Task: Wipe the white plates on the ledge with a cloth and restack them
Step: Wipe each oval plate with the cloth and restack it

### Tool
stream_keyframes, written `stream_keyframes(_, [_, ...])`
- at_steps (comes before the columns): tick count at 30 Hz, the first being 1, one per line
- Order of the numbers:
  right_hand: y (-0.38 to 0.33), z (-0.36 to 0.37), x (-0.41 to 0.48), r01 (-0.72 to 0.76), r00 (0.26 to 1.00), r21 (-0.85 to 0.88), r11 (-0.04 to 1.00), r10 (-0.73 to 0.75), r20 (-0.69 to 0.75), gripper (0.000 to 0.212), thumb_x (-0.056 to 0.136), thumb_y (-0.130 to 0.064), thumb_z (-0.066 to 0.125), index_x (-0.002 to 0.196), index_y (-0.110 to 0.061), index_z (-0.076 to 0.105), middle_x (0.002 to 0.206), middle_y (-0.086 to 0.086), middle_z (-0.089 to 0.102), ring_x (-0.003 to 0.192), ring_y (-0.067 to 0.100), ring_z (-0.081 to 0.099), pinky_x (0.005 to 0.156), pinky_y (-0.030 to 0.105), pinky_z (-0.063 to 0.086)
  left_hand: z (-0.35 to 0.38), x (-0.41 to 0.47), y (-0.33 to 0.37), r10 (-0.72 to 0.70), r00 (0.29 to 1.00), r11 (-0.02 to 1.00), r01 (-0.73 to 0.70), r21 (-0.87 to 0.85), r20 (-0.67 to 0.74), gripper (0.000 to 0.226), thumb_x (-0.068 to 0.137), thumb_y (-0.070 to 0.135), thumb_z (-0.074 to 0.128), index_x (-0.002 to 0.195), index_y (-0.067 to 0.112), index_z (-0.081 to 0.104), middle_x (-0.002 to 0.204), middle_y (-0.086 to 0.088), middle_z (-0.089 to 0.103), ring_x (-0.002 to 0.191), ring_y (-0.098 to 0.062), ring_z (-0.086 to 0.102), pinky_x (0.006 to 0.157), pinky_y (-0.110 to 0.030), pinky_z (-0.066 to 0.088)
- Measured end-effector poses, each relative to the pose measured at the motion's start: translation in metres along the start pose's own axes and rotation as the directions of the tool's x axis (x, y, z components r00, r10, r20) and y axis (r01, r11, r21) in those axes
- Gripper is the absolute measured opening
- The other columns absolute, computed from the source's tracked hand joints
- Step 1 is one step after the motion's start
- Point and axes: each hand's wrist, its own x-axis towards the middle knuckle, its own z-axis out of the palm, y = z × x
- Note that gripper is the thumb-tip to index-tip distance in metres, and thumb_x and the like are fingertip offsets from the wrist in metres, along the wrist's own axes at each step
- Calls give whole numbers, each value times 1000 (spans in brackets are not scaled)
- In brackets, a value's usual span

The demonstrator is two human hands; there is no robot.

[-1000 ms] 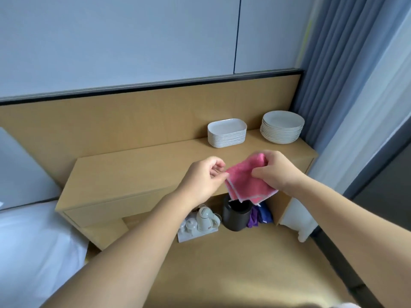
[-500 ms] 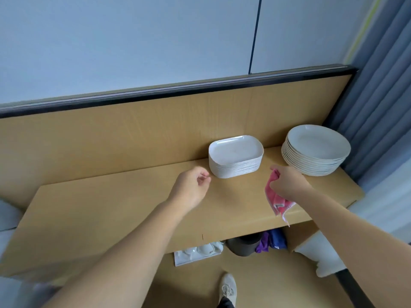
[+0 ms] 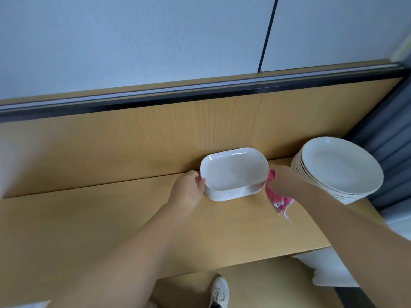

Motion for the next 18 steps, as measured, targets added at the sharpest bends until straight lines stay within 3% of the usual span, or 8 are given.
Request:
stream_keyframes(4, [1,3,13,17,998,44,999,-20,65,15,89,-13,42,85,-10,56,84,7,61,75,21,56,73,34,48,11,18,-2,-7,998,999,10,-42,61,23,96,27,56,105,6,62,94,-4,65,86,-21,60,73,-30,46])
stream_keyframes(8, [4,2,22,12,998,176,984,-24,66,17,87,-10,42,90,-5,59,90,14,65,88,29,61,83,41,50,16,29,1,-32,998,996,36,-86,47,32,91,20,64,117,4,57,104,-8,59,92,-22,57,76,-25,39])
stream_keyframes(11, [8,2,29,28,998,216,976,-39,48,14,82,-8,44,85,0,56,80,15,61,77,28,56,75,40,49,19,38,1,-80,996,993,83,-86,35,25,87,14,66,109,4,57,105,-12,59,93,-26,58,74,-28,40])
stream_keyframes(13, [8,2,30,39,999,218,975,-46,28,11,80,-8,46,80,-1,54,77,17,58,72,25,52,66,36,44,19,42,1,-93,995,991,97,-91,48,11,87,9,63,96,5,59,98,-12,62,89,-29,62,70,-31,45])
stream_keyframes(15, [7,2,30,66,998,214,975,-69,7,11,79,-7,46,80,-1,54,81,22,62,70,27,53,65,35,45,19,42,1,-100,993,985,107,-137,55,10,87,5,61,97,5,60,88,-6,62,84,-27,63,71,-34,50])
stream_keyframes(18, [6,2,28,107,994,202,974,-107,-8,10,79,-4,44,80,-1,53,80,22,61,70,28,55,65,37,46,18,40,2,-108,993,980,116,-161,53,14,88,3,57,100,8,59,78,5,54,78,-18,56,63,-25,40])
